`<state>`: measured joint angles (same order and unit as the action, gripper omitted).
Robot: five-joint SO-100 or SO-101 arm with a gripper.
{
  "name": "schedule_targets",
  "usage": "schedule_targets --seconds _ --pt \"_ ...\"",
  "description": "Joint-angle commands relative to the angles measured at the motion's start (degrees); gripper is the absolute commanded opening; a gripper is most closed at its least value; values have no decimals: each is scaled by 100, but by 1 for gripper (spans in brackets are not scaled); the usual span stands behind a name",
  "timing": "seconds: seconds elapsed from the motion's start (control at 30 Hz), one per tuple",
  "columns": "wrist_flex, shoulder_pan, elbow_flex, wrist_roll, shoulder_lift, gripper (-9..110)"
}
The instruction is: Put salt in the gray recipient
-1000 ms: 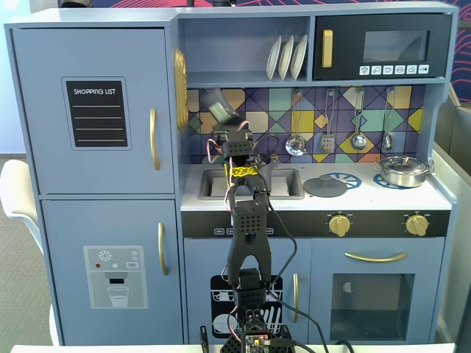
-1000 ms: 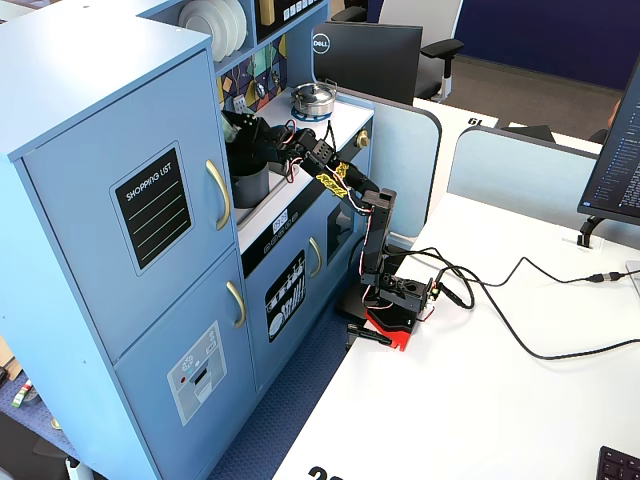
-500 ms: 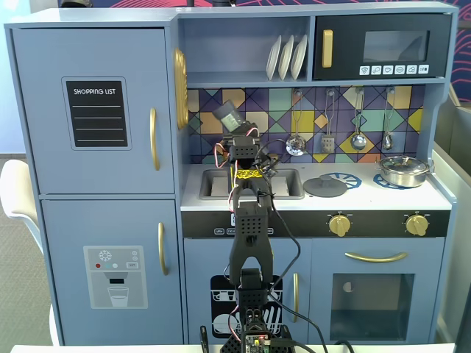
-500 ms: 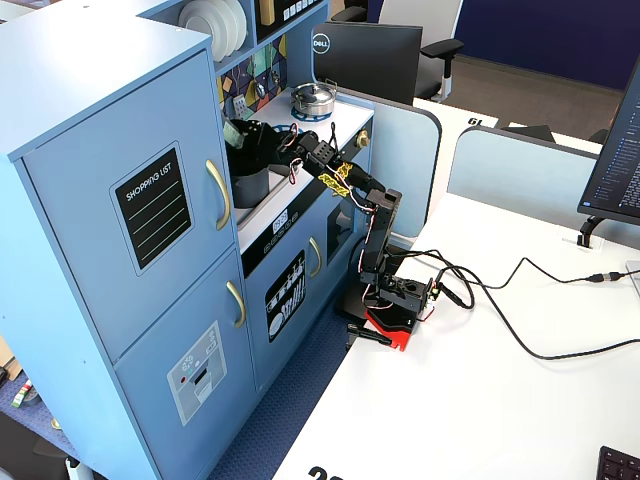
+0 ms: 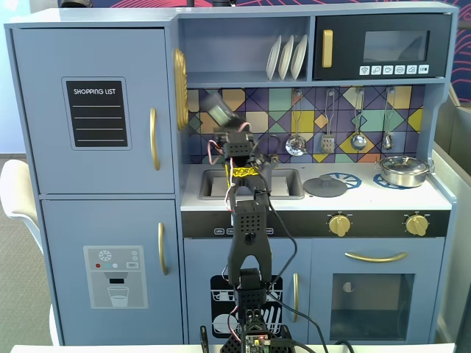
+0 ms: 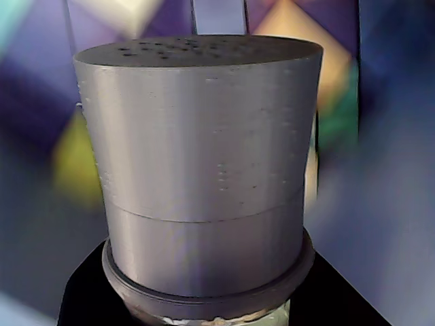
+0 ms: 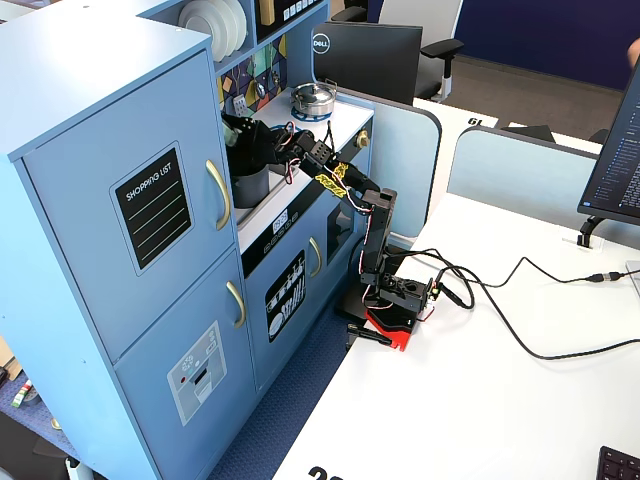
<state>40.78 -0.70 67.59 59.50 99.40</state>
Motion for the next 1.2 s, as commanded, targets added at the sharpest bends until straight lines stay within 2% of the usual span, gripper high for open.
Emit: schedule_targets --seconds 0.0,0.17,0.3,0.4,0.5,0.7,0.9,1.0,1.17 --pt "-70 220 413 88 642 0" --pt "-492 -193 -79 -246 422 0" --pt "-519 -527 -1107 -1283 70 0" --pt "-589 -360 -1257 -2936 185 0" --pt "-237 193 -1187 -5177 439 0" --pt "-105 2338 -712 -8842 1028 0" --pt "-589 4403 -782 -12322 1020 0" --pt "-738 5010 -791 -13544 879 0" --pt "-870 5265 -510 -14344 562 0"
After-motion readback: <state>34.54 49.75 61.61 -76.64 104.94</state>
